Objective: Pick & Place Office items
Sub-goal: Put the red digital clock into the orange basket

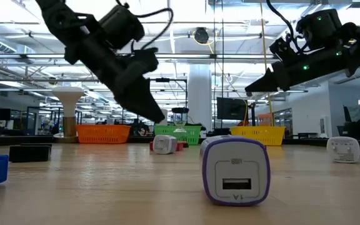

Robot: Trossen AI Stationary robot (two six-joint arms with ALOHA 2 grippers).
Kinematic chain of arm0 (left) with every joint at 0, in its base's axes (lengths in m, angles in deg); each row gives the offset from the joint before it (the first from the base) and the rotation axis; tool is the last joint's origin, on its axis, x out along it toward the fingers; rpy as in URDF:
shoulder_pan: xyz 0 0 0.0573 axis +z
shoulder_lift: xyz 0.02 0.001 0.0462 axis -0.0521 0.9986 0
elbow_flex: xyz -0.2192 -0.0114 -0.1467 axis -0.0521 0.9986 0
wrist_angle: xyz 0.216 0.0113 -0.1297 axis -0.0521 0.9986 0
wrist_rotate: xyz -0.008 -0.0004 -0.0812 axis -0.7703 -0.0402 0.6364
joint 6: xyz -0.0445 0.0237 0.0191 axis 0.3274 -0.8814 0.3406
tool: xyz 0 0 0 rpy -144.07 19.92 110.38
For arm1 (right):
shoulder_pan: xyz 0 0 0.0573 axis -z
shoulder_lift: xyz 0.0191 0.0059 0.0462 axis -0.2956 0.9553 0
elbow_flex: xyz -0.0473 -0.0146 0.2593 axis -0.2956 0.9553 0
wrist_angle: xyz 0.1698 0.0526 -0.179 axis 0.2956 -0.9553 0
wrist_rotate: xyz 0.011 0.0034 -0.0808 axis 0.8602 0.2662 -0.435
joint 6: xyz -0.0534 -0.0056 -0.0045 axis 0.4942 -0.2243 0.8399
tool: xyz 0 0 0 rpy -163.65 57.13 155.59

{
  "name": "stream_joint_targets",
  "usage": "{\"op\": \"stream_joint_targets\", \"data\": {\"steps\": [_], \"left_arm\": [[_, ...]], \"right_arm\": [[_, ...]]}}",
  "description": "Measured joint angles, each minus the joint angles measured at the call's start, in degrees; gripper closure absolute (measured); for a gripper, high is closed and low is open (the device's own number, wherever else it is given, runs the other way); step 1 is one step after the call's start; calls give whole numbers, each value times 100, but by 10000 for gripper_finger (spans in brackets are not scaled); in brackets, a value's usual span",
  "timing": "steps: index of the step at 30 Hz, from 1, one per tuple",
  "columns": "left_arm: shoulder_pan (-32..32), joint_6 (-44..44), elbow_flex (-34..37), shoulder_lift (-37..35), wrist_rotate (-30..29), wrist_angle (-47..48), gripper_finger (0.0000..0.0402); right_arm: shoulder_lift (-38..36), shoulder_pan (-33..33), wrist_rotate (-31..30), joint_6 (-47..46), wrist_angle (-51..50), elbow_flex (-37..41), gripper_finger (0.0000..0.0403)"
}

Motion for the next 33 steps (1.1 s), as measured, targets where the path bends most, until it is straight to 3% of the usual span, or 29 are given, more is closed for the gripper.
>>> {"op": "stream_joint_targets", "data": {"steps": [7, 12, 17, 22, 29, 33], "left_arm": [[239, -717, -732, 640, 21, 554, 98], [382, -1048, -1051, 1052, 464, 927, 104], [358, -1332, -1138, 1245, 466, 903, 116], [450, -719, -1142, 1279, 471, 1086, 144], [634, 226, -1165, 1239, 630, 1788, 242], [638, 589, -1142, 1075, 576, 2084, 246]], "right_arm": [[0, 0, 4, 0, 29, 0, 399], [0, 0, 50, 1, 33, 0, 399], [2, -1, 150, 23, 51, 0, 399], [2, 0, 149, 38, 63, 0, 399], [2, -2, 149, 39, 60, 0, 399], [2, 0, 149, 39, 61, 0, 399]]}}
